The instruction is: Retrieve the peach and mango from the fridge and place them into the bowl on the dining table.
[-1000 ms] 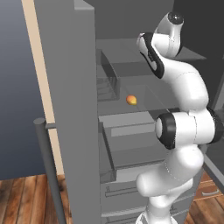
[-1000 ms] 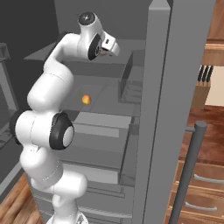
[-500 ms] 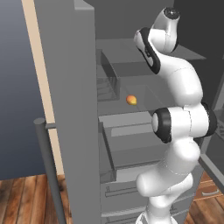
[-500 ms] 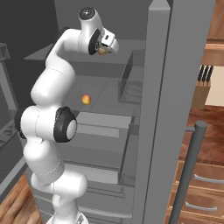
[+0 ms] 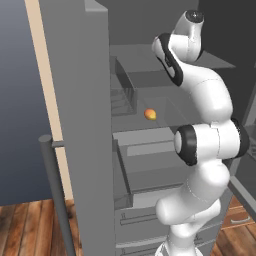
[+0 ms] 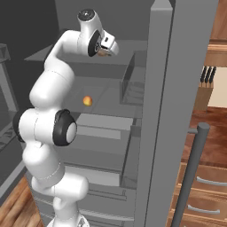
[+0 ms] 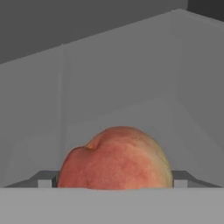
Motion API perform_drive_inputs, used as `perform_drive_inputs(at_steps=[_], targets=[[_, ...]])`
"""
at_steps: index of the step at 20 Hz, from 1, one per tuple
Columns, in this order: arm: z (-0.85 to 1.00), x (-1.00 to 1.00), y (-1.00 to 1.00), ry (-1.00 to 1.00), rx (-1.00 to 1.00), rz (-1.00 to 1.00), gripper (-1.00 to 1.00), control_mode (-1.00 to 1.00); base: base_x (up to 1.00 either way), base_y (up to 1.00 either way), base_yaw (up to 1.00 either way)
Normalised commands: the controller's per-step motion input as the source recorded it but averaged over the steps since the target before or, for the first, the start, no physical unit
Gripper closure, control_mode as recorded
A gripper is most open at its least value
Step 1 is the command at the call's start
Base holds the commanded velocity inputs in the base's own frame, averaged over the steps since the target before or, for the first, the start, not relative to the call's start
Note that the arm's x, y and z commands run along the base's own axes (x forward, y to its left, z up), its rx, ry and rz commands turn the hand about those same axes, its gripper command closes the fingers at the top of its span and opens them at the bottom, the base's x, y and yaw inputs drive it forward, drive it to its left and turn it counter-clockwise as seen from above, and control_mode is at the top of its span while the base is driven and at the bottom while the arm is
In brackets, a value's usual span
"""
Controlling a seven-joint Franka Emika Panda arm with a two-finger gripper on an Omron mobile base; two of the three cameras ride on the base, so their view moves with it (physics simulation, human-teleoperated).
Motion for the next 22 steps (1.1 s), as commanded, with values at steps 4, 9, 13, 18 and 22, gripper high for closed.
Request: perform_drive_inputs(at_steps=[4, 9, 13, 18, 22], targets=[[-0.24, 0.43, 0.0, 0.0, 0.0, 0.0, 1.0, -1.0, 0.0, 0.0, 0.0], [-0.14, -0.33, 0.0, -0.01, 0.0, 0.0, 1.0, -1.0, 0.0, 0.0, 0.0], [-0.12, -1.0, 0.0, -0.03, 0.0, 0.03, 1.0, -1.0, 0.0, 0.0, 0.0], [-0.12, -1.0, 0.0, -0.11, 0.0, 0.13, 1.0, -1.0, 0.0, 0.0, 0.0], [-0.08, -1.0, 0.0, -0.18, 0.0, 0.22, 1.0, -1.0, 0.0, 0.0, 0.0]])
